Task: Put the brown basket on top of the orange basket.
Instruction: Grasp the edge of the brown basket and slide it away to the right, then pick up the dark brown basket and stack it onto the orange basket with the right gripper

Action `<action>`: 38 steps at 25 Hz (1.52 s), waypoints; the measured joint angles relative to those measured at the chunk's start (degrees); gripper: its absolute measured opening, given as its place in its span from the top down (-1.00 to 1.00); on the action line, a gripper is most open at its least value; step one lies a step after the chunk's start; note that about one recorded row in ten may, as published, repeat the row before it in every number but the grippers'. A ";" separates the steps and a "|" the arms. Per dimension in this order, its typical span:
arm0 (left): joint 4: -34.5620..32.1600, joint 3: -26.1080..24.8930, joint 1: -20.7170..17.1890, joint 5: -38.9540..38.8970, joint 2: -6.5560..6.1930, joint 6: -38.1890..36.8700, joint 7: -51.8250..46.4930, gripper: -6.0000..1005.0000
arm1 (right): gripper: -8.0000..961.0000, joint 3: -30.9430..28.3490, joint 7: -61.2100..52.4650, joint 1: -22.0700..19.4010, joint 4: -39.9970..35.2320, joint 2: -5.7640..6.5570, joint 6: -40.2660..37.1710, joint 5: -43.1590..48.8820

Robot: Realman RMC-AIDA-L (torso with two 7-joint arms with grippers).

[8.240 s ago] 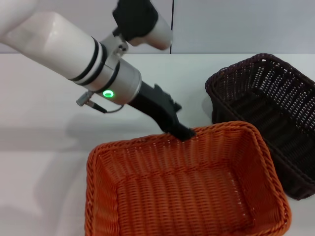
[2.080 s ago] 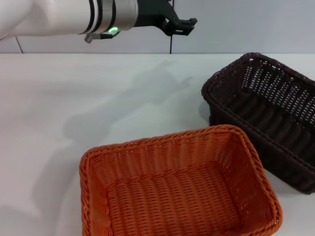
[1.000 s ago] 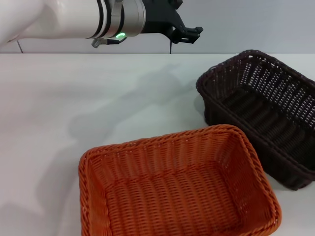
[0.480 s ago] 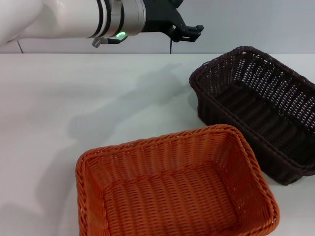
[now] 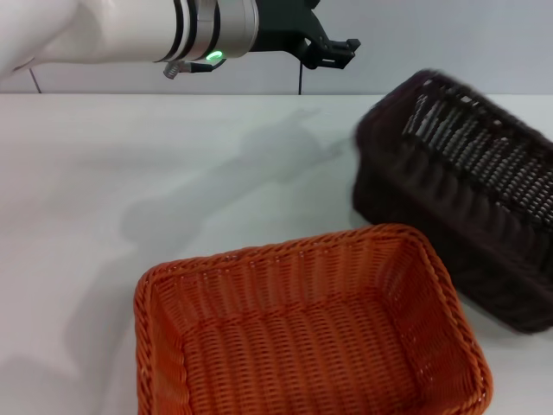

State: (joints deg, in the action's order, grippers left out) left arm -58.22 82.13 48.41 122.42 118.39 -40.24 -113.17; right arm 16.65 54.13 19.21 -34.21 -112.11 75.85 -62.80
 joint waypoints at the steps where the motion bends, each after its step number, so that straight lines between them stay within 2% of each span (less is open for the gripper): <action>1: 0.00 0.00 0.00 0.00 0.00 0.00 0.00 -0.62 | 0.10 -0.03 0.17 -0.03 0.03 0.28 -0.81 0.29; 3: 0.14 0.04 0.01 0.01 0.00 0.40 0.01 -0.62 | 0.15 -0.25 0.64 -0.15 0.12 0.97 -3.52 0.94; 8: 0.62 0.19 -0.01 0.01 0.00 1.17 0.03 -0.62 | 0.36 -0.41 1.91 -0.16 0.23 1.74 -5.99 0.96; 13: 0.66 0.04 -0.06 0.01 0.00 1.25 0.06 -0.62 | 0.53 -0.03 2.73 0.27 0.49 1.95 -6.63 0.95; 18: 0.75 0.29 -0.13 0.01 0.00 1.78 0.06 -0.62 | 0.53 0.57 4.33 0.89 2.69 2.53 -6.34 0.90; 24: 1.11 0.40 -0.28 0.01 0.00 2.68 0.06 -0.62 | 0.53 -0.09 6.92 0.61 2.41 2.55 -5.29 -0.25; 34: 0.87 -0.03 -1.13 -0.09 0.00 4.03 -0.47 -0.62 | 0.55 -1.40 13.72 -1.32 1.83 2.56 -4.12 -10.60; 38: 0.83 -0.05 -1.50 -0.15 -0.01 4.73 -0.55 -0.62 | 0.58 -1.75 15.20 -1.13 1.79 2.86 -0.97 -14.60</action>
State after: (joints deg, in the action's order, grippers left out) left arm -57.39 82.08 46.91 122.27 118.38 -35.51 -113.72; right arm 14.90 69.33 18.08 -32.43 -109.25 74.87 -77.40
